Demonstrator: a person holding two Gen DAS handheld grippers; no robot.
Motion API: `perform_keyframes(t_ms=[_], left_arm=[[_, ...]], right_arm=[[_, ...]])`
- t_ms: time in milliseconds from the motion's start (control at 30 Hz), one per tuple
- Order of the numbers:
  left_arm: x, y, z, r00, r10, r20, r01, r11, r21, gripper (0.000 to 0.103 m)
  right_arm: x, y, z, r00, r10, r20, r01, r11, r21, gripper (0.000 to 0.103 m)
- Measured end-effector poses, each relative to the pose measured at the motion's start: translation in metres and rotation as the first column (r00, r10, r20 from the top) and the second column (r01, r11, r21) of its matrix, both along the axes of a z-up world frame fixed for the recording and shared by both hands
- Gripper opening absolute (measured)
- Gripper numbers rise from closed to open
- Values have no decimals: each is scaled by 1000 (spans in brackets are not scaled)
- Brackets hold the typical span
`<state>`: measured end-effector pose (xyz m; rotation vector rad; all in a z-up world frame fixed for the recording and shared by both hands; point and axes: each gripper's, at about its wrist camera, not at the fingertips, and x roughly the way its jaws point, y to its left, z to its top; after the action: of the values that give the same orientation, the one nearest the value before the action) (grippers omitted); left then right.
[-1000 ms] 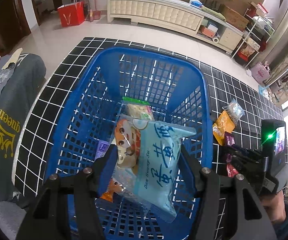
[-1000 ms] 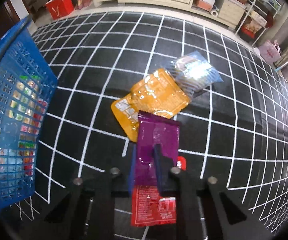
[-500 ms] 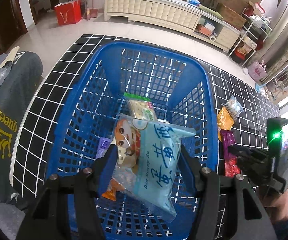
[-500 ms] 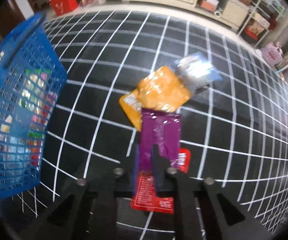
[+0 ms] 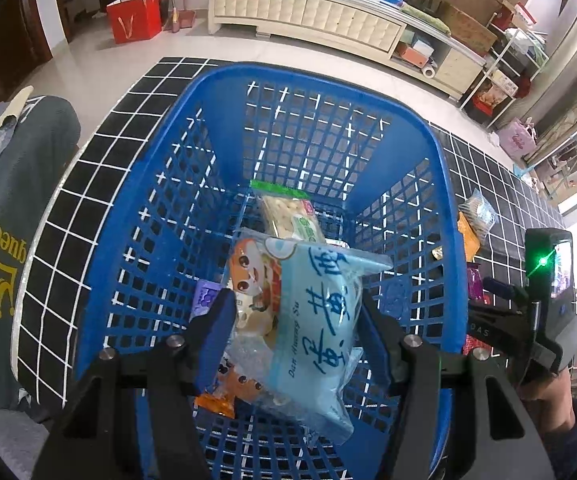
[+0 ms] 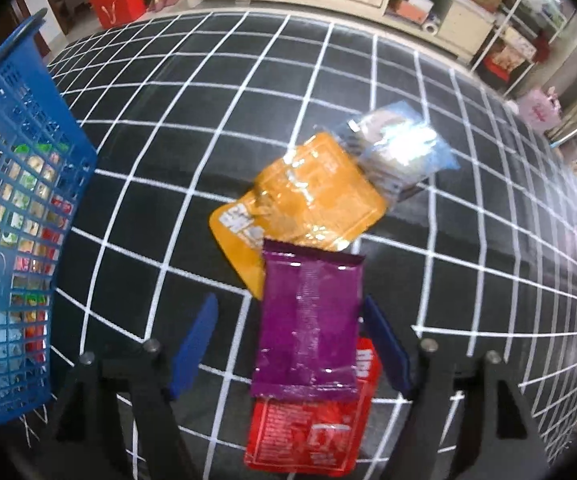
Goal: Organize snacks
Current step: 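Hold the bread pouch over the basket with the left tool while the right tool lifts the purple pack, then drop the bread pouch into the basket with the left tool while the right tool releases the purple pack in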
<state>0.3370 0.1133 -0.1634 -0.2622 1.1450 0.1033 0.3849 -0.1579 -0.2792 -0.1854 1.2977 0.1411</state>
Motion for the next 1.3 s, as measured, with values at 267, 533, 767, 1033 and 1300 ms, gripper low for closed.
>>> perform_keyframes(t_ms=[267, 533, 767, 1033, 1300], left_arm=[[-3, -4, 1, 1000, -9, -8, 10, 999, 31, 58], [-16, -5, 17, 1000, -21, 2, 21, 1000, 13, 58], [-27, -5, 44, 997, -64, 48, 62, 998, 28, 58], [-21, 10, 37, 994, -108, 29, 109, 994, -6, 58], [-29, 32, 36, 993, -113, 26, 114, 993, -23, 58]], right_arm=[[-13, -2, 9, 999, 3, 53, -3, 1000, -1, 51], [-35, 4, 54, 993, -6, 117, 3, 1000, 27, 51], [-63, 15, 125, 978, -2, 208, -24, 992, 121, 51], [-75, 58, 160, 962, 59, 267, -105, 981, 160, 51], [-77, 94, 165, 957, 119, 266, -169, 970, 173, 51]])
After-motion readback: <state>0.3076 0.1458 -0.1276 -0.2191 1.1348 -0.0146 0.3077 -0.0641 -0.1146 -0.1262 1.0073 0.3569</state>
